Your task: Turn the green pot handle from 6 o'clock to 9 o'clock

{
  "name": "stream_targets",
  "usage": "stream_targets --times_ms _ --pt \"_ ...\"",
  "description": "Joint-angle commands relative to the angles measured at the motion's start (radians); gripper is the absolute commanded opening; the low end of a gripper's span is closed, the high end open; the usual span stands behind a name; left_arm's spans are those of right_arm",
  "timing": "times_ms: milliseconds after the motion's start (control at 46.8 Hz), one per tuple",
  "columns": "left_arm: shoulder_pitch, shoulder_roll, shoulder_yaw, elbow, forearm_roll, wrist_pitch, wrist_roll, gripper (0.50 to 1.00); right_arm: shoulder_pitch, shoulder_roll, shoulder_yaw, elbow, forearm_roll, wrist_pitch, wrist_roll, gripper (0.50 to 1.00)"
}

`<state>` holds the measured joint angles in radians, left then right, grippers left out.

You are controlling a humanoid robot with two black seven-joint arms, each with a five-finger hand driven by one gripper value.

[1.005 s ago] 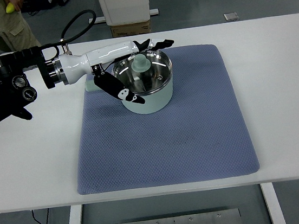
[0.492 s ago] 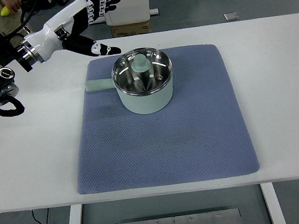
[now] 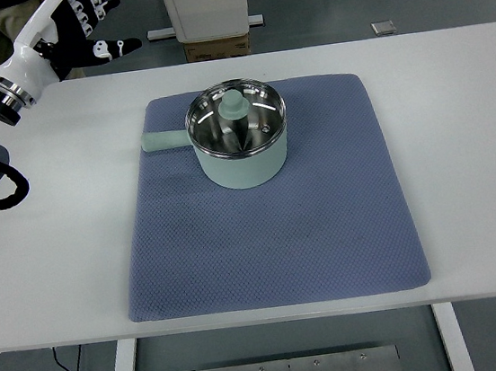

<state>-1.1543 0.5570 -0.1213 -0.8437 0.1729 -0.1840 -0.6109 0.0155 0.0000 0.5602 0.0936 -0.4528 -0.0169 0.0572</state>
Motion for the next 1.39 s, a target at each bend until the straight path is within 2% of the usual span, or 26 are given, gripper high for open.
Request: stream_targets --times_ms 0,492,855,1091,1369 --pt "0.021 0.0 -0.001 0.026 -0.024 0.0 0.0 1.0 0.0 0.0 0.001 0.0 0.0 0.0 0.0 1.0" --pt "0.108 -0.005 -0.001 0.069 -0.13 0.023 0.0 1.0 0.0 0.0 0.0 0.0 0.0 0.0 0.0 1.0" --pt "0.165 -0.117 -0.034 0.138 -0.202 0.051 0.0 1.0 0.0 0.0 0.0 0.0 0.0 0.0 0.0 1.0" --pt "0.211 -0.153 -0.081 0.147 -0.204 0.063 0.0 1.0 0.0 0.0 0.0 0.0 0.0 0.0 0.0 1.0" --pt "0.219 -0.21 -0.097 0.215 -0.207 0.063 0.0 1.0 0.0 0.0 0.0 0.0 0.0 0.0 0.0 1.0"
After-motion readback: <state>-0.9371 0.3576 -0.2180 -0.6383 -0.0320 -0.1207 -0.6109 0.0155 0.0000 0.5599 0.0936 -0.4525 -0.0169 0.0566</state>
